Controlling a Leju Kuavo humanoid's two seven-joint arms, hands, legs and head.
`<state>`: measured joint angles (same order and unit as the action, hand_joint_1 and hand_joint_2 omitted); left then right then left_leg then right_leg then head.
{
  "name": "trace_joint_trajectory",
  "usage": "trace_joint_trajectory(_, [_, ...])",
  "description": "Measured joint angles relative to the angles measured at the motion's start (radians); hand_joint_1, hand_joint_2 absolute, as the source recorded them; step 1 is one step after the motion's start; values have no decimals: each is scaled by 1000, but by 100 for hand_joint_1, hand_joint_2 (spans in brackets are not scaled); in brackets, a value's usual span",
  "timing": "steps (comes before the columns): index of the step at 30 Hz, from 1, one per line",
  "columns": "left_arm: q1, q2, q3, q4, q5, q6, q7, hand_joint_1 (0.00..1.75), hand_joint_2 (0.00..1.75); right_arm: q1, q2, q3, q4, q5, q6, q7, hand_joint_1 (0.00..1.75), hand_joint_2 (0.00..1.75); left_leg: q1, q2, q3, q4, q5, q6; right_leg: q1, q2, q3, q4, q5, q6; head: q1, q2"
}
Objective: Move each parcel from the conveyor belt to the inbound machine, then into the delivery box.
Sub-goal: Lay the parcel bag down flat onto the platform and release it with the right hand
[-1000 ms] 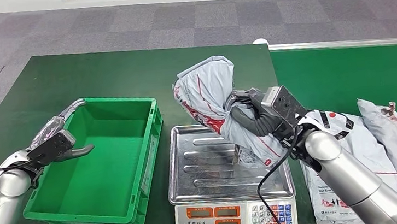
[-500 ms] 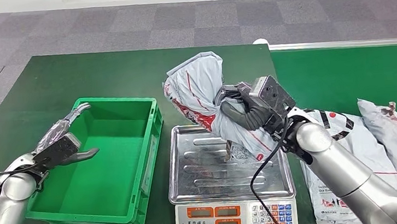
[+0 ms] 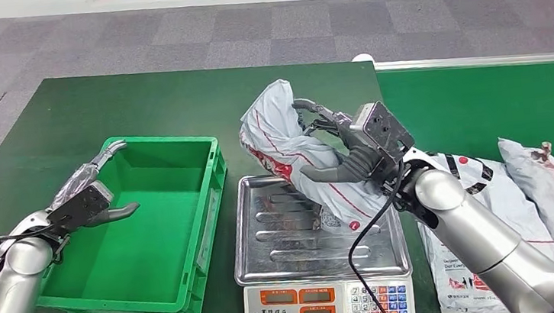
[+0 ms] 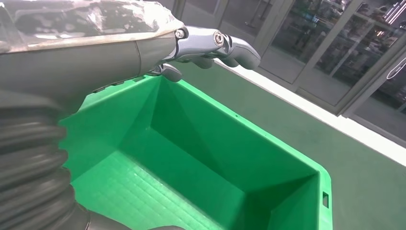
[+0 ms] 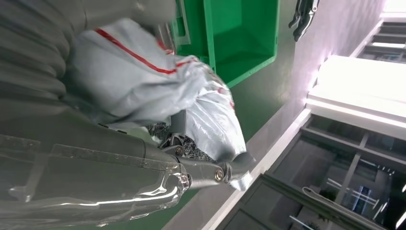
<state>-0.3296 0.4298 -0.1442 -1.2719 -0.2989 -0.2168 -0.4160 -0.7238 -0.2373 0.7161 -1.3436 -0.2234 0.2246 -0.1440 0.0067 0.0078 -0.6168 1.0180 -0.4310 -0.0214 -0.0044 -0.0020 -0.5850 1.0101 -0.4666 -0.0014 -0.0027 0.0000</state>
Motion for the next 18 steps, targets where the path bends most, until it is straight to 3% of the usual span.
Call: trace_joint_trajectory(18, [-1,-4,0,19,-9,1,-13,0,175,12,-11,0,-11,15,-14,-15,0,175,0,0,0,0,0,0,0,0,0,0,0,0,0,0])
